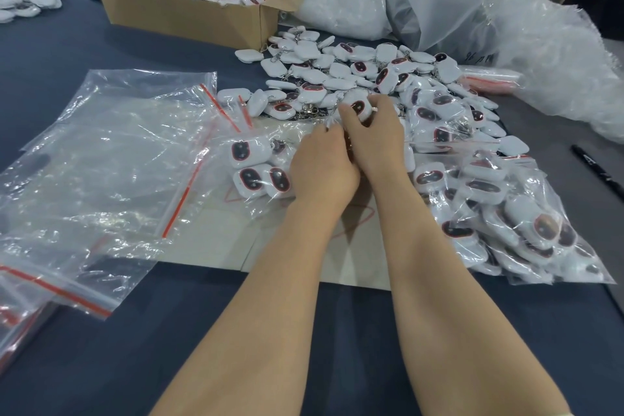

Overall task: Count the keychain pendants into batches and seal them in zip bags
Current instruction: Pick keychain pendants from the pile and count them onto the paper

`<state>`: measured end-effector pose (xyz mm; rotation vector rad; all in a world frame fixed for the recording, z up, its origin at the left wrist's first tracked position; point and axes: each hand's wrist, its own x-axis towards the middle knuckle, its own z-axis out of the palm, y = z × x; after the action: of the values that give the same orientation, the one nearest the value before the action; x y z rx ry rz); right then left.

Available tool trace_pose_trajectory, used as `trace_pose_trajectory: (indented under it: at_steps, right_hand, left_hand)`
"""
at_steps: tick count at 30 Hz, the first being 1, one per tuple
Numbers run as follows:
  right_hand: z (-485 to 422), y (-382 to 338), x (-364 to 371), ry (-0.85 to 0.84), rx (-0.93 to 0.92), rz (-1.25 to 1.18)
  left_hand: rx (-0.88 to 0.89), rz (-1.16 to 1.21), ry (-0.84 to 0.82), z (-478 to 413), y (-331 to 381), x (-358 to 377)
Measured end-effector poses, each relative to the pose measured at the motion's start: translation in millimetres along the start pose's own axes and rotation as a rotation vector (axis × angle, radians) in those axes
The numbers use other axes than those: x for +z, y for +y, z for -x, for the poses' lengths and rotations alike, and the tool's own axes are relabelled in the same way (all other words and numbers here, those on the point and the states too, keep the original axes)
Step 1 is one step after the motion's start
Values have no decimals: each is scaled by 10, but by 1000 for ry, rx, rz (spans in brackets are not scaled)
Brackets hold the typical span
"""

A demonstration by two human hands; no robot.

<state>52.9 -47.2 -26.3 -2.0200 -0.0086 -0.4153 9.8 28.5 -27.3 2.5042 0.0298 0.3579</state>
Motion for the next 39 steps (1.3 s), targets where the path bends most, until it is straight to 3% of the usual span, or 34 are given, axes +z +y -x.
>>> trace_pose_trajectory:
  at_steps: [3, 8, 11, 18, 25, 39]
  right_hand:
    - [8, -42, -2, 60, 31, -165]
    - [-15, -114, 17, 9, 325, -814]
    - [-34, -92, -8, -8, 397, -979]
    - [-8, -65, -3, -51, 393, -898]
    - [26, -40, 25, -26, 231, -508]
    - [-33, -17, 63, -28, 278, -682]
  left_hand:
    - [-3, -4, -1, 5, 6, -3]
    - [-6, 10, 17, -1, 1, 19]
    - [-4, 11, 29, -7, -5, 32]
    - [-4, 17, 27, -11, -10, 36]
    - [-20, 3, 9, 0, 12, 8]
    - [-3, -15, -3, -18, -3, 34]
